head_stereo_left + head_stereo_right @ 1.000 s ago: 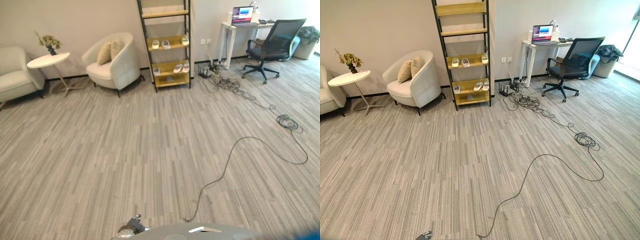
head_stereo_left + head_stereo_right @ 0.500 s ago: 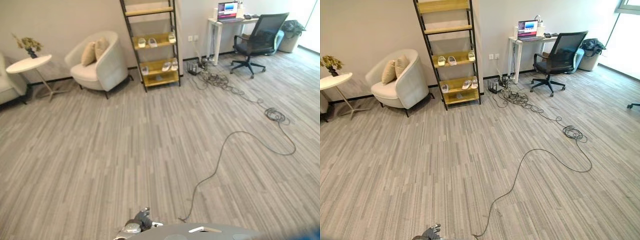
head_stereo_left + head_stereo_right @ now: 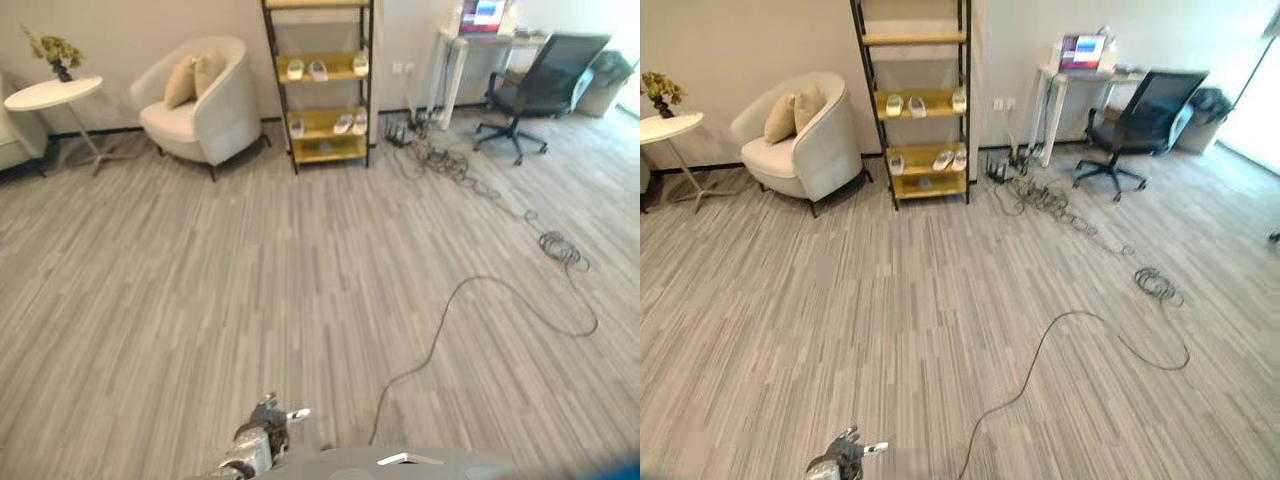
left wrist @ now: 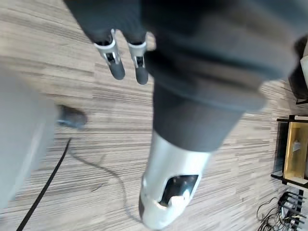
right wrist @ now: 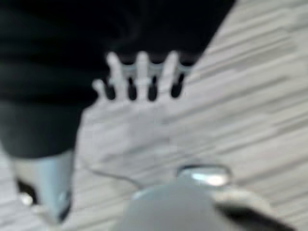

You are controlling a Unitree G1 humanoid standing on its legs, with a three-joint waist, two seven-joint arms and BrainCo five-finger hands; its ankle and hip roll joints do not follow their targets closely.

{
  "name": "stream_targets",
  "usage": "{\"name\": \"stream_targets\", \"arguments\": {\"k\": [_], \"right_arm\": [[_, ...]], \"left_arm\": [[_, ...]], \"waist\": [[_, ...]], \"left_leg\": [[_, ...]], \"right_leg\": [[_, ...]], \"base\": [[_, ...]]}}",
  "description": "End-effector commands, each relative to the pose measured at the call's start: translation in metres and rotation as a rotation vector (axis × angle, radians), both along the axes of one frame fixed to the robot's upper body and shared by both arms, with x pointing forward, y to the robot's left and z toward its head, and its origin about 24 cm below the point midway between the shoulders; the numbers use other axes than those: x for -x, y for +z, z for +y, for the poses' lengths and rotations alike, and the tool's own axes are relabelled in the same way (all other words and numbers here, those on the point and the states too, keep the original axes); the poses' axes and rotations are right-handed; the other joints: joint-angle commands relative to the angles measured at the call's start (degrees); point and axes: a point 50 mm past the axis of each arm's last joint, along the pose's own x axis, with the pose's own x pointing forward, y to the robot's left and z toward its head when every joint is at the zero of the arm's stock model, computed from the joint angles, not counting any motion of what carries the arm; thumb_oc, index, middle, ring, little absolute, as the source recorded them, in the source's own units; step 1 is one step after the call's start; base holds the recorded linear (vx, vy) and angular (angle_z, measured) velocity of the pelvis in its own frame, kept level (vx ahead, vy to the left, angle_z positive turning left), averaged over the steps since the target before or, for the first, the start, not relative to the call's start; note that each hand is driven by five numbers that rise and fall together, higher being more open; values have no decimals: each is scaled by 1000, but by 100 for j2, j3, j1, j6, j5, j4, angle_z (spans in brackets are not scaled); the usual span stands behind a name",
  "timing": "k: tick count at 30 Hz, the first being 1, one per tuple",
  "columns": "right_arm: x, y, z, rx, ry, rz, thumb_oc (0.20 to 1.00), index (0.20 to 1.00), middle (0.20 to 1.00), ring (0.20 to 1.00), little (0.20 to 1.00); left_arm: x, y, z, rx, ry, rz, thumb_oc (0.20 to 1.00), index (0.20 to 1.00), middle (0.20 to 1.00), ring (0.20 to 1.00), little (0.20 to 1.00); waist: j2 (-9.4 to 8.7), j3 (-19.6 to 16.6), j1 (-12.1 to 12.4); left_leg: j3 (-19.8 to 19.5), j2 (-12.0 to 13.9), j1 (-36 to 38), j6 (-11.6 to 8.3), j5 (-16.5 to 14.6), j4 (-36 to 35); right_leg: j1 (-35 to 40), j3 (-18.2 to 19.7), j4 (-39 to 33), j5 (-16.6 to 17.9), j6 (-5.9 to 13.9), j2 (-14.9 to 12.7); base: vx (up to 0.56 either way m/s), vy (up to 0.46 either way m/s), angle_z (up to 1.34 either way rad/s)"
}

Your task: Arrange the slippers neatly on the shoe rack.

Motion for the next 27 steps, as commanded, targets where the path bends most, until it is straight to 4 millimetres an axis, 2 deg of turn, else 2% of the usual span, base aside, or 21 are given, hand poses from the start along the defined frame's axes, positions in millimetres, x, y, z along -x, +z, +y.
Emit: {"name": "stream_targets", "arguments": {"k": [1,3,5,6,7,8,10,11,12,13,14,16,17,18,19,20,22,23,24,25,27], "right_arm": [[-11,-2,30,-72,-2,-47,1000,1000,1000,1000,1000],[-10,-2,32,-70,24,-42,1000,1000,1000,1000,1000],[-6,-2,34,-75,31,-28,1000,1000,1000,1000,1000],[5,-3,35,-79,30,10,1000,1000,1000,1000,1000],[9,-3,34,-80,30,26,1000,1000,1000,1000,1000],[10,-3,34,-79,30,26,1000,1000,1000,1000,1000],[16,-4,34,-82,20,46,1000,1000,1000,1000,1000],[28,-4,32,-83,1,83,1000,1000,1000,1000,1000],[28,-4,32,-82,1,83,1000,1000,1000,1000,1000],[46,-3,30,-78,-16,151,1000,1000,1000,1000,1000],[46,-3,30,-78,-16,151,1000,1000,1000,1000,1000],[52,-3,29,-81,-14,177,1000,1000,1000,1000,1000],[53,-3,28,-79,-11,187,1000,1000,1000,1000,1000],[53,-2,26,-72,1,199,1000,1000,1000,1000,1000],[51,-2,25,-67,10,198,1000,1000,1000,1000,1000],[48,-2,23,-61,10,197,1000,1000,1000,1000,1000],[33,-2,16,-50,0,151,1000,1000,1000,1000,1000],[28,-2,14,-44,1,134,1000,1000,1000,1000,1000],[21,-2,12,-39,-8,105,1000,1000,1000,1000,1000],[21,-2,13,-39,-8,105,1000,1000,1000,1000,1000],[16,-2,13,-31,-15,84,1000,1000,1000,1000,1000]], "left_arm": [[-3,-1,-17,41,49,-9,1000,1000,1000,1000,1000],[-12,0,-24,61,24,-38,1000,1000,1000,1000,1000],[-19,2,-31,80,0,-61,1000,1000,1000,1000,1000],[-25,4,-38,95,-37,-75,1000,1000,1000,1000,1000],[-25,4,-40,98,-46,-76,1000,1000,1000,1000,1000],[-25,4,-41,98,-46,-75,1000,1000,1000,1000,1000],[-26,4,-42,100,-52,-77,1000,1000,1000,1000,1000],[-26,4,-44,104,-52,-77,1000,1000,1000,1000,1000],[-26,4,-45,104,-52,-77,1000,1000,1000,1000,1000],[-17,1,-46,109,-20,-56,1000,1000,1000,1000,1000],[-17,1,-46,109,-20,-56,1000,1000,1000,1000,1000],[-14,0,-44,107,6,-55,1000,1000,1000,1000,1000],[-13,0,-42,98,15,-56,1000,1000,1000,1000,1000],[-16,2,-40,83,13,-73,1000,1000,1000,1000,1000],[-18,3,-38,78,13,-87,1000,1000,1000,1000,1000],[-28,7,-36,75,23,-133,1000,1000,1000,1000,1000],[-40,13,-30,77,60,-192,1000,1000,1000,1000,1000],[-43,15,-30,87,78,-206,1000,1000,1000,1000,1000],[-43,16,-32,116,126,-224,1000,1000,1000,1000,1000],[-43,16,-32,116,126,-223,1000,1000,1000,1000,1000],[-39,15,-31,118,202,-223,1000,1000,1000,1000,1000]], "waist": [[97,-61,2],[167,10,-90],[168,81,-188],[116,104,-361],[117,123,-410],[135,141,-399],[121,159,-450],[105,139,-531],[120,149,-532],[61,-27,-636],[69,-27,-636],[77,-122,-670],[68,-159,-671],[51,-184,-673],[3,-148,-649],[-140,-55,-625],[-261,163,-494],[-261,193,-426],[-201,210,-255],[-219,201,-264],[-163,213,-148]], "left_leg": [[-179,233,-62,-71,-251,329],[-280,350,225,-92,-393,205],[-359,368,446,-138,-527,157],[-497,335,745,-210,-716,88],[-552,347,872,-231,-795,72],[-545,365,903,-233,-811,70],[-608,382,1038,-256,-930,80],[-694,454,1293,-306,-1101,47],[-697,469,1310,-308,-1110,45],[-825,606,1552,-461,-1281,88],[-824,616,1557,-464,-1285,86],[-846,779,1536,-655,-1199,423],[-814,825,1434,-770,-1013,928],[-787,866,1168,-883,-724,1889],[-773,906,850,-929,-397,2800],[-704,983,163,-941,107,4029],[-147,1346,-688,-590,-28,5132],[85,1400,-978,-523,-230,5129],[364,969,-1507,-470,-525,4602],[367,948,-1510,-466,-503,4576],[539,786,-1639,-457,-511,3664]], "right_leg": [[105,-582,-1106,1928,324,-654],[-252,-718,-1560,1797,177,-858],[-422,-668,-2164,1974,169,-1026],[-705,-179,-2964,2359,280,-1044],[-772,93,-3144,2470,358,-985],[-744,92,-3148,2465,356,-965],[-812,394,-3319,2616,437,-924],[-926,607,-3418,2810,530,-922],[-907,597,-3419,2805,528,-910],[-704,804,-3239,2757,318,-720],[-703,802,-3232,2751,313,-710],[-637,812,-3075,2606,69,-472],[-547,801,-3022,2500,-91,-364],[-427,733,-2997,2399,-234,-258],[-270,668,-3026,2387,-298,-223],[-80,553,-3136,2440,-407,-235],[242,440,-3252,2302,-574,-150],[391,367,-3303,2212,-633,-116],[730,282,-3420,2060,-714,7],[722,276,-3425,2064,-712,-13],[951,241,-3511,1903,-746,94]], "base": [[287,-61,-25],[265,-101,6],[395,-205,20],[501,-267,16],[397,-203,10],[264,-140,2],[279,-172,26],[271,-177,29],[658,-513,24],[394,-338,39],[523,-476,41],[312,-360,12],[375,-487,-3],[345,-478,4],[334,-558,14],[269,-525,31],[234,-436,28],[446,-295,17],[390,-177,25],[414,-124,59],[336,-66,19]]}}
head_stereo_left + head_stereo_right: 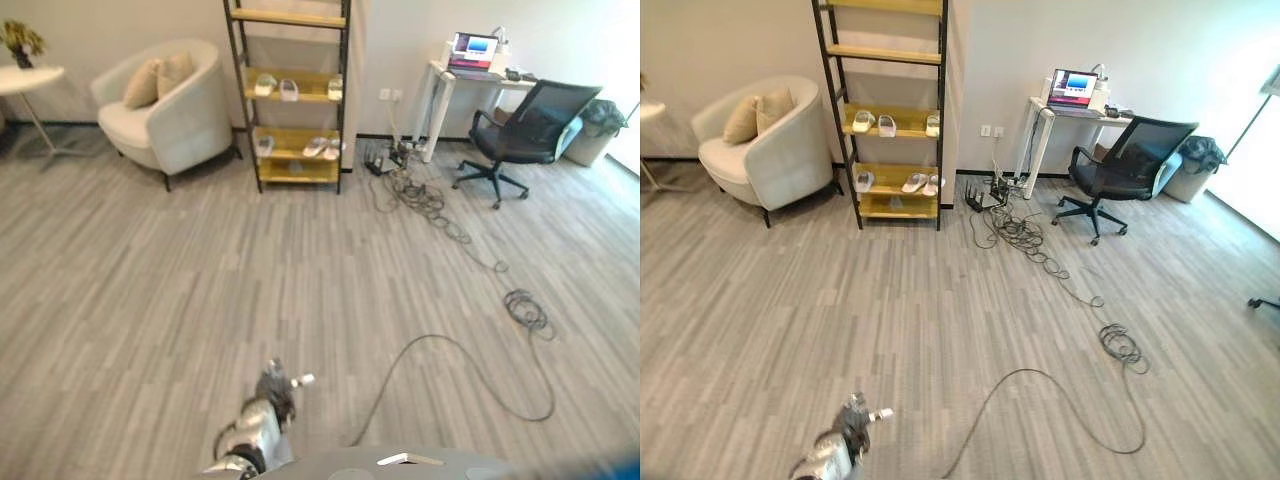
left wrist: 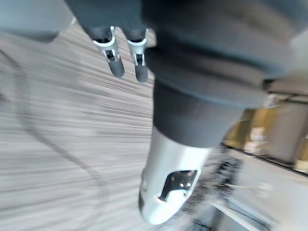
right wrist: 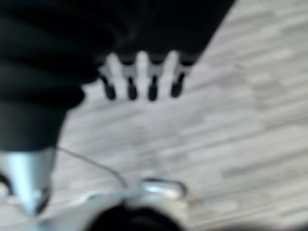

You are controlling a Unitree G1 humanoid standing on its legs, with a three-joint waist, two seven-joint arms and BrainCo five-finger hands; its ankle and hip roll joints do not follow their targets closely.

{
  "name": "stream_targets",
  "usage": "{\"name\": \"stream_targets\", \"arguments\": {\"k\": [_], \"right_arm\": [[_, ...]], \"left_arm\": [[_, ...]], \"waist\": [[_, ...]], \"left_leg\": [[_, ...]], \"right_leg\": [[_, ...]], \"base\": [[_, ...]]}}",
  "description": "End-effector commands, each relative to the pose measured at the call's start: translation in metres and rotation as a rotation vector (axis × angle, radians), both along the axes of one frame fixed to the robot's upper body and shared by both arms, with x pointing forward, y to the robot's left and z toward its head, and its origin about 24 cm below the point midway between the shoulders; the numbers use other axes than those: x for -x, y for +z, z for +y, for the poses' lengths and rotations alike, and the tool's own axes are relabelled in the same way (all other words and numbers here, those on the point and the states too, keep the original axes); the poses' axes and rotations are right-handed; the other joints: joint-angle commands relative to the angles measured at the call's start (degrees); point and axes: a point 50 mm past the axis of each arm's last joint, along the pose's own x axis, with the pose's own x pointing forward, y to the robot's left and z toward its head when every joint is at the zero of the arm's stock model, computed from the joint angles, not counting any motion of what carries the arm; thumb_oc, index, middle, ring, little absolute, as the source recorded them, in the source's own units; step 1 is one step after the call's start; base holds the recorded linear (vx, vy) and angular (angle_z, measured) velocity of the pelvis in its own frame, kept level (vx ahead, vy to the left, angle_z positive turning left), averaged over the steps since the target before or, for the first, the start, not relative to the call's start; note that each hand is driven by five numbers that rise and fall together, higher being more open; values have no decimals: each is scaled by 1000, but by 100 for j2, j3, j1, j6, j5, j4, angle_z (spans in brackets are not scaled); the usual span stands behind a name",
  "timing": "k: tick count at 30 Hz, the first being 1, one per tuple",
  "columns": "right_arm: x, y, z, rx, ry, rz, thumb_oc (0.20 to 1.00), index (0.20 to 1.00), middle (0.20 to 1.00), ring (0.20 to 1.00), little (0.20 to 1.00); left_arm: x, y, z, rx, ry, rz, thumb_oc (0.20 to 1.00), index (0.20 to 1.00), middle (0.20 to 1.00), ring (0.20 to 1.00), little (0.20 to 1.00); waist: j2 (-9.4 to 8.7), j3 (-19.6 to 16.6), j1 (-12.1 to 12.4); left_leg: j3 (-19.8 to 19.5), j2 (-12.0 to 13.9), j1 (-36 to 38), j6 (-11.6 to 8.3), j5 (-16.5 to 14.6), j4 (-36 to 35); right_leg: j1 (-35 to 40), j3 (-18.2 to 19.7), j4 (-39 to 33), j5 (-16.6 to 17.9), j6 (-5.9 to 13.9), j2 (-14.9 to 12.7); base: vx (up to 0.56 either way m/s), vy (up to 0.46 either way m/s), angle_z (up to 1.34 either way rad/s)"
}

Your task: Arrange the slippers neatly on the shoe rack.

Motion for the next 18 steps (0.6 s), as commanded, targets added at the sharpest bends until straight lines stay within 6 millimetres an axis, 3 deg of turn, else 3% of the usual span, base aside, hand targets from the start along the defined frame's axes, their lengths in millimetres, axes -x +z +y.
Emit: {"name": "stream_targets", "arguments": {"k": [1,2,3,5,6,8,9,10,11,13,14,15,16,17,18], "right_arm": [[4,0,2,4,-12,1,1000,1000,1000,1000,1000],[0,0,2,10,8,-11,1000,1000,1000,1000,1000],[-5,0,3,18,46,-20,1000,1000,1000,1000,1000],[-9,1,3,22,68,-28,1000,1000,1000,1000,1000],[-11,1,4,22,78,-33,1000,1000,1000,1000,1000],[-10,0,7,16,94,-28,1000,1000,1000,1000,1000],[-7,0,15,-4,97,-12,1000,1000,1000,1000,1000],[-7,0,16,-5,97,-11,1000,1000,1000,1000,1000],[0,-1,19,-9,87,6,1000,1000,1000,1000,1000],[7,-1,21,-15,64,22,1000,1000,1000,1000,1000],[10,-1,19,-12,61,30,1000,1000,1000,1000,1000],[10,-1,19,-12,61,30,1000,1000,1000,1000,1000],[10,-1,18,-13,57,29,1000,1000,1000,1000,1000],[11,-1,17,-12,45,24,1000,1000,1000,1000,1000],[11,-1,16,-12,45,24,1000,1000,1000,1000,1000]], "left_arm": [[24,-10,1,38,156,72,1000,1000,1000,1000,1000],[25,-10,5,30,209,77,1000,1000,1000,1000,1000],[25,-10,10,26,250,70,1000,1000,1000,1000,1000],[24,-8,13,11,261,64,1000,1000,1000,1000,1000],[24,-8,17,-9,263,64,1000,1000,1000,1000,1000],[37,-12,26,-25,316,101,1000,1000,1000,1000,1000],[50,-15,33,-58,337,134,1000,1000,1000,1000,1000],[50,-15,34,-58,337,134,1000,1000,1000,1000,1000],[55,-16,38,-76,347,151,1000,1000,1000,1000,1000],[60,-17,42,-90,351,168,1000,1000,1000,1000,1000],[63,-18,44,-99,352,181,1000,1000,1000,1000,1000],[63,-18,43,-98,352,181,1000,1000,1000,1000,1000],[62,-18,45,-107,348,185,1000,1000,1000,1000,1000],[56,-15,48,-132,349,171,1000,1000,1000,1000,1000],[55,-15,48,-132,349,171,1000,1000,1000,1000,1000]], "waist": [[163,-89,192],[269,-99,281],[341,-59,380],[340,-17,441],[304,19,469],[342,-58,586],[293,-213,697],[281,-220,688],[182,-313,722],[61,-402,785],[-13,-437,791],[1,-457,799],[37,-450,737],[245,-419,581],[257,-433,583]], "left_leg": [[156,-280,1229,-21,-751,-2277],[156,-187,1159,-55,-352,-3094],[120,-132,1279,-98,35,-4348],[173,-79,1150,-133,180,-4776],[382,-19,1026,-116,231,-4993],[502,90,1104,-78,295,-5073],[380,1,1219,-13,649,-4906],[378,-13,1215,-11,647,-4904],[342,-129,1159,20,701,-4693],[372,-318,1285,157,522,-4518],[384,-501,1361,257,365,-4426],[386,-479,1343,253,378,-4435],[261,-693,1586,405,159,-4411],[0,-712,2019,500,-59,-4603],[-1,-698,2004,497,-46,-4611]], "right_leg": [[957,211,-1875,1277,379,129],[1144,205,-1935,1160,373,274],[1447,184,-2011,944,395,368],[1662,206,-2070,806,420,385],[1885,205,-2130,686,454,350],[2070,319,-2150,577,526,375],[2164,317,-2088,523,682,334],[2161,307,-2082,512,686,324],[2165,218,-1896,573,862,233],[2103,80,-1320,913,1215,18],[1991,-28,-673,1517,1535,-135],[1967,-15,-682,1536,1529,-116],[1528,-71,586,2609,1829,-282],[723,-105,1636,2596,1560,-364],[702,-105,1632,2609,1555,-351]], "base": [[470,-33,3],[634,10,11],[489,13,15],[412,23,4],[483,53,5],[597,119,-10],[561,131,-17],[578,153,-17],[392,132,-28],[528,202,-7],[328,144,16],[501,229,38],[631,270,47],[631,269,58],[491,166,49]]}}
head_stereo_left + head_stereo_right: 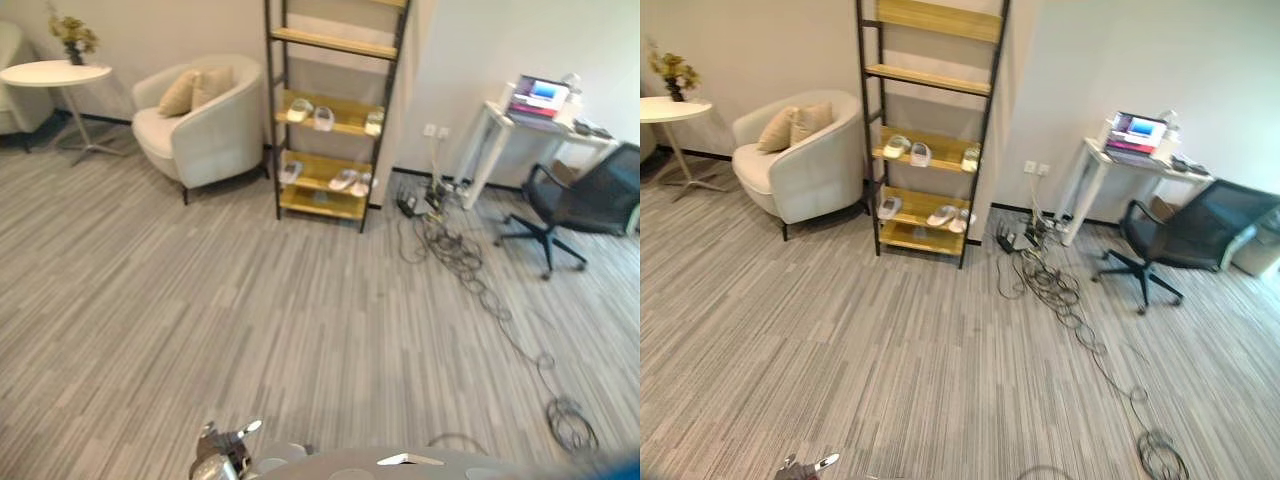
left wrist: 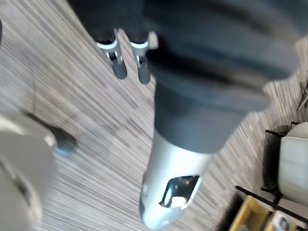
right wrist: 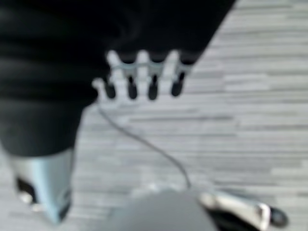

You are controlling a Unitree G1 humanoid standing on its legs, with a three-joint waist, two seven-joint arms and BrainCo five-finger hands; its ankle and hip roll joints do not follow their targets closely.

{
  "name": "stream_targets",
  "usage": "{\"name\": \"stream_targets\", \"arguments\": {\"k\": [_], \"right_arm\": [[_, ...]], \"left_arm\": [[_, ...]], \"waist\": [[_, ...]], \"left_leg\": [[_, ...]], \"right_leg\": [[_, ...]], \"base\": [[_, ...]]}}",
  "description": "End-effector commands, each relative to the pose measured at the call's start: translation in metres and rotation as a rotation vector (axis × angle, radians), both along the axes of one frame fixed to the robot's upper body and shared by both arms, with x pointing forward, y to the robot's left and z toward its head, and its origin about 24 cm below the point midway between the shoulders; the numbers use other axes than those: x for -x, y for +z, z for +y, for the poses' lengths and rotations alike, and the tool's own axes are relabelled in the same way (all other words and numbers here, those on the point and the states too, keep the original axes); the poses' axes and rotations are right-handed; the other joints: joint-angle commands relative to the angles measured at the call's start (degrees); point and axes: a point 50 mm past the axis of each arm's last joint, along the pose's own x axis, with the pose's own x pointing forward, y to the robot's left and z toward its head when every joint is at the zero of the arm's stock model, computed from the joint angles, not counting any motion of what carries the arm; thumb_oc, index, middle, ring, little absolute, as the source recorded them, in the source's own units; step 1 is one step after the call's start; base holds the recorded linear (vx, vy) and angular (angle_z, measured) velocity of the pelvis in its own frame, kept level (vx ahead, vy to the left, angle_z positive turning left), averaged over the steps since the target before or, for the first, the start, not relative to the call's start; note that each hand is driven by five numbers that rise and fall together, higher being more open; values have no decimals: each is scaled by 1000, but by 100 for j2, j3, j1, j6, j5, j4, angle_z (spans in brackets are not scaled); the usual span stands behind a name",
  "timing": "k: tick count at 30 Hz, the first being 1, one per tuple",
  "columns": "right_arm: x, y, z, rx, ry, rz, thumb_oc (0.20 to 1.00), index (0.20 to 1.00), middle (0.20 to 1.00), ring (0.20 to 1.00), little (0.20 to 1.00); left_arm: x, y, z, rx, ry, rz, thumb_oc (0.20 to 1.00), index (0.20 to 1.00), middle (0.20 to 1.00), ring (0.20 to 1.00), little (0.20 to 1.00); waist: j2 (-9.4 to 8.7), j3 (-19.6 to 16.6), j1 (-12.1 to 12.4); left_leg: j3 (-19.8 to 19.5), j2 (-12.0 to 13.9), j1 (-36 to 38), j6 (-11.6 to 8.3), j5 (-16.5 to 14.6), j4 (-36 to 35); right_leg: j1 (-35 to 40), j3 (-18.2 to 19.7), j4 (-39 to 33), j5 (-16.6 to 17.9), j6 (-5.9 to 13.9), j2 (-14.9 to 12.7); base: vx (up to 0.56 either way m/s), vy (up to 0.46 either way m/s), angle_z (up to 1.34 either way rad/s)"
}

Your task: Arrange the slippers neatly on the shoe rack.

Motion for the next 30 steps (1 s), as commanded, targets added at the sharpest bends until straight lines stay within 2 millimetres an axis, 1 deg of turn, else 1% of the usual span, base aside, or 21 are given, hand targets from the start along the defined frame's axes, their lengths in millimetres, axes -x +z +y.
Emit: {"name": "stream_targets", "arguments": {"k": [1,4,6,7,10,11,12,13,14,15,17,20,21,22,23,24,25,26,28,29,30], "right_arm": [[-6,-1,10,-24,-9,-5,1000,1000,1000,1000,1000],[-1,-1,11,-28,-23,-3,1000,1000,1000,1000,1000],[2,-1,8,-29,-31,2,1000,1000,1000,1000,1000],[2,-1,8,-32,-31,4,1000,1000,1000,1000,1000],[1,0,6,-27,-26,3,1000,1000,1000,1000,1000],[3,0,4,-18,-17,5,1000,1000,1000,1000,1000],[4,0,3,-17,-17,2,1000,1000,1000,1000,1000],[4,0,3,-17,-17,2,1000,1000,1000,1000,1000],[12,0,0,-3,-22,22,1000,1000,1000,1000,1000],[12,0,0,-3,-22,22,1000,1000,1000,1000,1000],[19,0,-1,-1,-32,46,1000,1000,1000,1000,1000],[15,0,1,-7,-34,42,1000,1000,1000,1000,1000],[9,0,1,-11,-31,28,1000,1000,1000,1000,1000],[9,0,1,-10,-31,27,1000,1000,1000,1000,1000],[7,0,0,-8,-3,28,1000,1000,1000,1000,1000],[7,0,0,-7,-3,28,1000,1000,1000,1000,1000],[9,0,-1,-11,10,35,1000,1000,1000,1000,1000],[9,0,-1,-10,11,36,1000,1000,1000,1000,1000],[8,0,-3,-9,28,32,1000,1000,1000,1000,1000],[5,0,-4,-4,47,28,1000,1000,1000,1000,1000],[5,0,-4,-4,47,28,1000,1000,1000,1000,1000]], "left_arm": [[-22,5,-14,-11,11,-77,1000,1000,1000,1000,1000],[-31,7,-18,-1,31,-119,1000,1000,1000,1000,1000],[-39,10,-22,4,12,-149,1000,1000,1000,1000,1000],[-44,12,-24,1,-9,-160,1000,1000,1000,1000,1000],[-45,13,-23,-12,-11,-156,1000,1000,1000,1000,1000],[-42,12,-22,-21,-2,-143,1000,1000,1000,1000,1000],[-39,11,-20,-25,7,-134,1000,1000,1000,1000,1000],[-39,11,-20,-25,7,-134,1000,1000,1000,1000,1000],[-30,8,-17,-27,13,-109,1000,1000,1000,1000,1000],[-30,8,-17,-27,14,-109,1000,1000,1000,1000,1000],[-18,4,-15,-28,18,-74,1000,1000,1000,1000,1000],[-9,2,-11,-25,49,-59,1000,1000,1000,1000,1000],[-13,4,-9,-32,57,-76,1000,1000,1000,1000,1000],[-13,4,-9,-32,57,-77,1000,1000,1000,1000,1000],[-12,4,-8,-36,68,-74,1000,1000,1000,1000,1000],[-12,4,-8,-36,68,-74,1000,1000,1000,1000,1000],[-9,3,-8,-32,82,-63,1000,1000,1000,1000,1000],[-9,3,-8,-31,82,-63,1000,1000,1000,1000,1000],[-10,4,-6,-32,105,-73,1000,1000,1000,1000,1000],[-16,6,-4,-30,112,-97,1000,1000,1000,1000,1000],[-16,6,-4,-30,113,-97,1000,1000,1000,1000,1000]], "waist": [[438,-35,-103],[516,99,-427],[460,186,-652],[368,237,-760],[340,322,-814],[306,310,-823],[287,300,-827],[298,302,-836],[233,169,-880],[239,169,-883],[224,39,-895],[266,67,-855],[94,143,-831],[147,133,-823],[128,143,-757],[135,148,-751],[122,107,-699],[126,123,-687],[153,124,-632],[217,190,-578],[207,211,-579]], "left_leg": [[-434,755,290,-451,368,-456],[-955,639,802,-419,113,-528],[-1344,449,1101,-439,-120,-495],[-1588,305,1339,-452,-291,-510],[-1803,221,1647,-444,-477,-522],[-1923,178,1940,-449,-644,-563],[-1962,142,2014,-448,-701,-526],[-1972,153,2020,-450,-712,-520],[-2063,99,2040,-539,-892,-157],[-2065,104,2034,-541,-906,-139],[-2075,98,2061,-761,-906,519],[-1639,140,1306,-1630,-240,2807],[-1158,230,598,-1626,-131,3794],[-1158,281,546,-1626,-187,3885],[-778,615,117,-1322,-484,3574],[-775,624,119,-1322,-492,3583],[-731,808,68,-1162,-800,2582],[-723,814,99,-1162,-815,2578],[-953,1205,-115,-1258,-436,1351],[-1277,1608,-320,-1400,167,324],[-1273,1603,-273,-1406,176,285]], "right_leg": [[-314,15,-1382,202,-385,-210],[-1122,170,-2031,-497,-752,-171],[-1328,660,-3068,-621,-756,71],[-1414,956,-4041,-423,-639,133],[-1408,759,-4596,-82,-564,102],[-1476,322,-4854,187,-582,28],[-1533,194,-4830,246,-622,15],[-1523,180,-4827,239,-624,21],[-1226,271,-4968,226,-859,-17],[-1222,266,-4970,225,-862,-11],[-903,372,-4996,169,-1129,70],[-446,380,-5005,37,-1203,170],[-264,435,-5008,-109,-1284,87],[-291,434,-4993,-112,-1289,142],[-112,431,-4960,-319,-1323,180],[-108,435,-4960,-318,-1324,189],[28,453,-4983,-506,-1307,194],[51,462,-4981,-516,-1307,197],[208,496,-4969,-731,-1289,200],[404,567,-4948,-960,-1257,215],[427,565,-4939,-977,-1262,207]], "base": [[323,56,61],[492,0,68],[570,-107,135],[459,-116,155],[452,-143,109],[390,-133,70],[388,-133,44],[357,-169,23],[253,-135,17],[398,-206,44],[337,-172,55],[245,-169,31],[161,-146,19],[265,-176,-4],[155,-66,-25],[374,-96,-41],[219,-21,-39],[338,4,-52],[334,122,-40],[331,146,-13],[483,222,13]]}}
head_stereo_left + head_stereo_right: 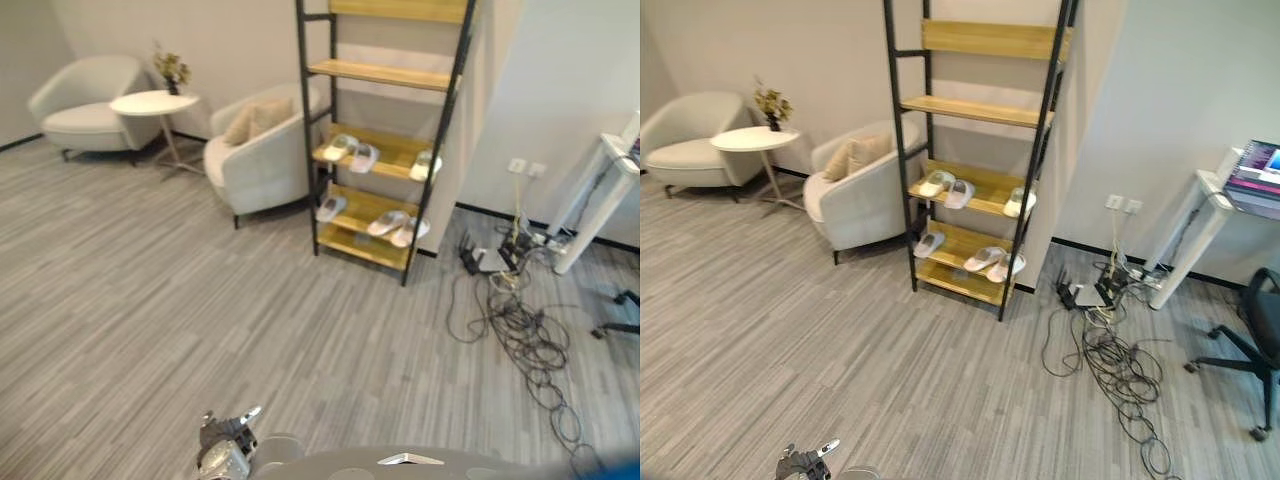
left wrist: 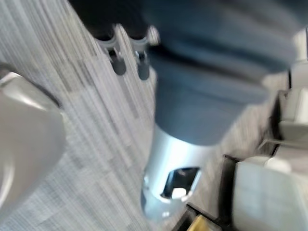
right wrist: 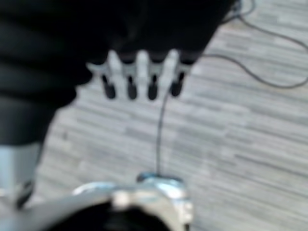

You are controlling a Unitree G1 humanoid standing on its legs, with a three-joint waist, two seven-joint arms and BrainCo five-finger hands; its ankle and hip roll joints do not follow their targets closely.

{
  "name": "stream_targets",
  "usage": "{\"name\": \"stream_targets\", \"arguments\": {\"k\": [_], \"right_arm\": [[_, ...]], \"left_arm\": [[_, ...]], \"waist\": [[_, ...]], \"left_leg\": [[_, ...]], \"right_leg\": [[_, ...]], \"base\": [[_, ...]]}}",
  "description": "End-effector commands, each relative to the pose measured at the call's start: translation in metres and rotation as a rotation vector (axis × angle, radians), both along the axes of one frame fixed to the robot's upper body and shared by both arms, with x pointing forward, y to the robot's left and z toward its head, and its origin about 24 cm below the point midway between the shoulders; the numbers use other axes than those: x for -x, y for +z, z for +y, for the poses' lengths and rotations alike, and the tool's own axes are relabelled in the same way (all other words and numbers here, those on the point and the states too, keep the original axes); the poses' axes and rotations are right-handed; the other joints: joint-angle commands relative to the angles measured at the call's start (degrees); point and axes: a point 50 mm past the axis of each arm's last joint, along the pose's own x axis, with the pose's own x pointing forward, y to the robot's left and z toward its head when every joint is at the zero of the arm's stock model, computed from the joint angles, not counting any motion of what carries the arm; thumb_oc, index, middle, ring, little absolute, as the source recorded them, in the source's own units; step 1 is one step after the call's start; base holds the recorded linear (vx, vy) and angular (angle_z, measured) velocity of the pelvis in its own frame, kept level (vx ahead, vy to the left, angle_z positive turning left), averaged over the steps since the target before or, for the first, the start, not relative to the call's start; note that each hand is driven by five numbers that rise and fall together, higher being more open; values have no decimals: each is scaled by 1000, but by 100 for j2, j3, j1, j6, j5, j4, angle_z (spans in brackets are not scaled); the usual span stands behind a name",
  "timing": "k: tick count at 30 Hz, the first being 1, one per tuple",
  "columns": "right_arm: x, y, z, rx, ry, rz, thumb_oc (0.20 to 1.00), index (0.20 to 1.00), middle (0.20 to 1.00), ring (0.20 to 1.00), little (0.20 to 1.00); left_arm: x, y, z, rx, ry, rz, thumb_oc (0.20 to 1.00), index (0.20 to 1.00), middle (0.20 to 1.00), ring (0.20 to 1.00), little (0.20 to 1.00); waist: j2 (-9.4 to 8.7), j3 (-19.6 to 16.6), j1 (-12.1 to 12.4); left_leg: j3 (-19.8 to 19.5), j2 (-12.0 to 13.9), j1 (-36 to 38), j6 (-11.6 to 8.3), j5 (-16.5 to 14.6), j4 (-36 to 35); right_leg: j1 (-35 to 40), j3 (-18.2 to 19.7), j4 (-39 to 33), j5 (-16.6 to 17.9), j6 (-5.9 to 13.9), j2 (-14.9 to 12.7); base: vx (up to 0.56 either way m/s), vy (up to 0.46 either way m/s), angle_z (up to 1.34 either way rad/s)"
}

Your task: Arrange the slippers neatly on the shoe rack.

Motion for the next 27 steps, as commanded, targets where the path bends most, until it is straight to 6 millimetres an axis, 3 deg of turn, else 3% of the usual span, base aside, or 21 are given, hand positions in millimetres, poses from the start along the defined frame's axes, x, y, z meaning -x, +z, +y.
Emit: {"name": "stream_targets", "arguments": {"k": [1,3,4,5,6,10,11,12,14,15,16,17,19,20,21,22,23,24,25,26,27], "right_arm": [[-7,0,5,-19,14,0,1000,1000,1000,1000,1000],[-7,0,5,-19,14,0,1000,1000,1000,1000,1000],[-6,0,5,-17,12,2,1000,1000,1000,1000,1000],[-5,0,6,-19,-2,3,1000,1000,1000,1000,1000],[-5,0,6,-19,-2,3,1000,1000,1000,1000,1000],[-1,0,6,-3,-82,8,1000,1000,1000,1000,1000],[-1,0,5,4,-118,3,1000,1000,1000,1000,1000],[-1,0,5,4,-118,3,1000,1000,1000,1000,1000],[-5,0,5,8,-133,-20,1000,1000,1000,1000,1000],[-7,-1,7,5,-148,-29,1000,1000,1000,1000,1000],[-7,-1,7,5,-148,-29,1000,1000,1000,1000,1000],[-7,-1,7,5,-148,-29,1000,1000,1000,1000,1000],[0,-1,8,-2,-161,-10,1000,1000,1000,1000,1000],[1,-1,8,-2,-161,-10,1000,1000,1000,1000,1000],[7,-1,12,-4,-168,11,1000,1000,1000,1000,1000],[10,-1,13,-5,-167,21,1000,1000,1000,1000,1000],[10,0,10,3,-178,25,1000,1000,1000,1000,1000],[11,0,10,4,-178,25,1000,1000,1000,1000,1000],[10,0,9,4,-185,21,1000,1000,1000,1000,1000],[11,0,9,2,-187,20,1000,1000,1000,1000,1000],[11,0,8,2,-186,21,1000,1000,1000,1000,1000]], "left_arm": [[-24,7,-3,-5,27,-105,1000,1000,1000,1000,1000],[-24,7,-3,-5,27,-105,1000,1000,1000,1000,1000],[-22,7,1,-17,35,-93,1000,1000,1000,1000,1000],[-11,4,3,-22,38,-58,1000,1000,1000,1000,1000],[-11,4,3,-22,38,-58,1000,1000,1000,1000,1000],[6,0,4,-44,-15,9,1000,1000,1000,1000,1000],[6,1,7,-53,-8,8,1000,1000,1000,1000,1000],[6,1,7,-53,-9,8,1000,1000,1000,1000,1000],[1,1,4,-45,-19,-8,1000,1000,1000,1000,1000],[-8,4,6,-48,-19,-37,1000,1000,1000,1000,1000],[-8,4,6,-48,-19,-37,1000,1000,1000,1000,1000],[-8,4,6,-48,-19,-37,1000,1000,1000,1000,1000],[-20,7,7,-4,91,-105,1000,1000,1000,1000,1000],[-20,7,6,-3,91,-104,1000,1000,1000,1000,1000],[-34,9,-5,33,79,-143,1000,1000,1000,1000,1000],[-37,9,-10,48,64,-150,1000,1000,1000,1000,1000],[-46,11,-18,65,49,-169,1000,1000,1000,1000,1000],[-46,11,-19,66,49,-168,1000,1000,1000,1000,1000],[-46,11,-19,65,55,-163,1000,1000,1000,1000,1000],[-45,11,-18,55,72,-151,1000,1000,1000,1000,1000],[-45,11,-19,56,73,-150,1000,1000,1000,1000,1000]], "waist": [[9,221,198],[1,237,194],[88,229,232],[204,114,291],[197,121,289],[223,-84,306],[219,-97,320],[213,-102,343],[253,-56,332],[290,-19,345],[283,-14,328],[283,-14,327],[374,-72,109],[371,-66,101],[359,-38,-100],[326,-32,-159],[237,0,-252],[258,28,-265],[242,48,-323],[206,59,-380],[227,71,-397]], "left_leg": [[-628,510,-37,-88,-228,-894],[-629,505,-14,-93,-233,-902],[-651,656,5,-244,-60,-1265],[-829,544,244,-415,105,-1341],[-829,536,259,-414,106,-1347],[-649,17,587,-190,31,-1024],[-524,-154,760,-29,-119,-952],[-501,-153,755,-26,-126,-946],[-258,-234,914,175,-281,-897],[-79,-237,1003,267,-423,-905],[-95,-249,1002,269,-430,-895],[-96,-250,1002,269,-430,-895],[-203,-366,1293,357,-621,-975],[-208,-370,1309,352,-649,-967],[-409,-552,1567,450,-808,-1037],[-453,-625,1672,480,-859,-1085],[-531,-762,1883,554,-1005,-1157],[-552,-745,1923,554,-1020,-1161],[-591,-778,2089,574,-1120,-1210],[-619,-835,2363,600,-1293,-1252],[-639,-815,2384,598,-1310,-1250]], "right_leg": [[595,817,101,-13,134,-377],[616,811,104,-25,131,-382],[892,888,1,-177,244,-421],[1017,887,-36,-239,392,-497],[1030,882,-35,-246,394,-505],[1060,956,462,-240,722,-928],[812,1052,1135,188,801,-1057],[785,1078,1163,174,803,-1063],[286,1013,1999,963,899,-1339],[36,519,2226,1183,798,-1608],[51,499,2226,1173,799,-1617],[52,498,2226,1173,799,-1617],[-404,621,1940,492,617,-1090],[-397,615,1976,448,613,-1096],[-781,1143,1443,272,584,-510],[-810,1273,1047,327,588,-407],[-975,1287,340,733,559,-430],[-908,1261,290,749,556,-418],[-1076,1174,76,1014,575,-429],[-1295,797,-166,1292,618,-482],[-1259,770,-186,1293,616,-468]], "base": [[259,105,-9],[266,122,-27],[531,325,-34],[533,324,-38],[557,448,-33],[408,343,-8],[376,317,13],[291,254,3],[246,244,-34],[247,245,-42],[169,151,-33],[269,115,-19],[381,165,-11],[391,95,-6],[386,47,10],[594,14,11],[330,-35,27],[354,-73,36],[365,-109,56],[366,-110,55],[361,-126,36]]}}
